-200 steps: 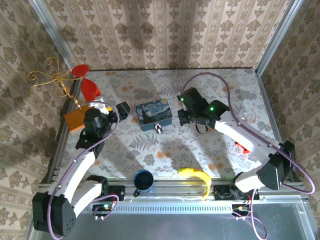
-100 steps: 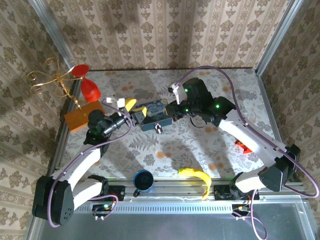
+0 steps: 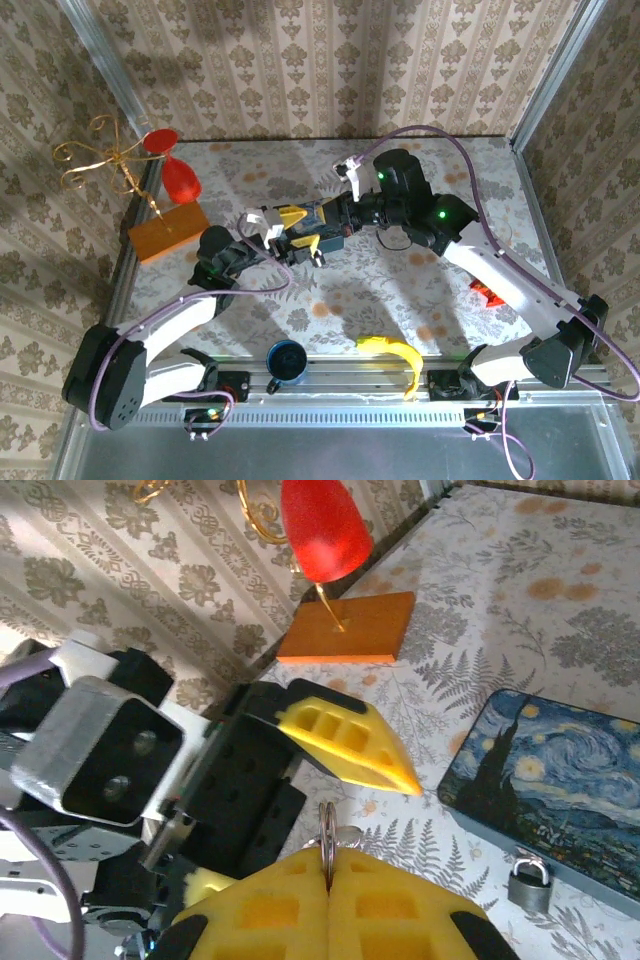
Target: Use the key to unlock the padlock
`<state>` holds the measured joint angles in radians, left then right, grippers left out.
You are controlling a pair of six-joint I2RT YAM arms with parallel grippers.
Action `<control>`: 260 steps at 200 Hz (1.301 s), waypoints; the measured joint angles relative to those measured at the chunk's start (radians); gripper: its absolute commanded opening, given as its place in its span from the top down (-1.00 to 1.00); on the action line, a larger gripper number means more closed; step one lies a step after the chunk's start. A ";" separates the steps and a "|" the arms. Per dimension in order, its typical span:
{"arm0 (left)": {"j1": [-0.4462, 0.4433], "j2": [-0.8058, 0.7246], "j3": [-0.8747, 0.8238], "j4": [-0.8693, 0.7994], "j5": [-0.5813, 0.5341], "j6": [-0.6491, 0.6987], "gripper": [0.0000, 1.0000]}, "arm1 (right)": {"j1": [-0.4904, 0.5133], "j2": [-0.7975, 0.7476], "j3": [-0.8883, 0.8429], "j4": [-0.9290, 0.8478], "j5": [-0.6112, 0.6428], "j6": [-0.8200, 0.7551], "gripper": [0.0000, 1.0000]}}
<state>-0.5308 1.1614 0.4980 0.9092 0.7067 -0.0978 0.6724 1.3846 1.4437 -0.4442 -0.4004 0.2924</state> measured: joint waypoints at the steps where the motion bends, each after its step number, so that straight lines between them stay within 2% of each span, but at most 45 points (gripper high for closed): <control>1: 0.000 0.001 0.000 0.002 0.000 0.000 -0.22 | 0.000 0.000 0.000 0.002 -0.001 0.000 1.00; 30: -0.013 0.038 0.000 0.063 -0.046 0.004 -0.04 | 0.000 0.000 0.000 0.029 -0.015 0.018 1.00; 60: -0.018 0.044 0.003 0.107 -0.063 0.000 -0.19 | 0.000 0.000 -0.008 0.048 -0.026 0.026 1.00; 91: 0.008 0.063 0.055 0.107 0.085 -0.057 -0.38 | 0.000 0.000 -0.016 0.052 -0.039 0.017 1.00; 132: 0.134 0.194 0.119 0.248 0.325 -0.320 -0.36 | 0.000 -0.010 -0.020 0.052 -0.072 -0.050 1.00; 165: 0.134 0.253 0.151 0.297 0.421 -0.453 -0.34 | 0.000 -0.010 -0.020 0.052 -0.113 -0.090 1.00; 212: 0.108 0.253 0.183 0.332 0.486 -0.516 -0.19 | 0.000 -0.010 -0.020 0.052 -0.133 -0.111 1.00; 260: 0.085 0.260 0.210 0.341 0.511 -0.541 0.29 | 0.000 -0.008 -0.020 0.053 -0.131 -0.112 1.00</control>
<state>-0.4458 1.4212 0.7078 1.2499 1.2179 -0.6392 0.6720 1.3766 1.4235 -0.3912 -0.5316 0.1806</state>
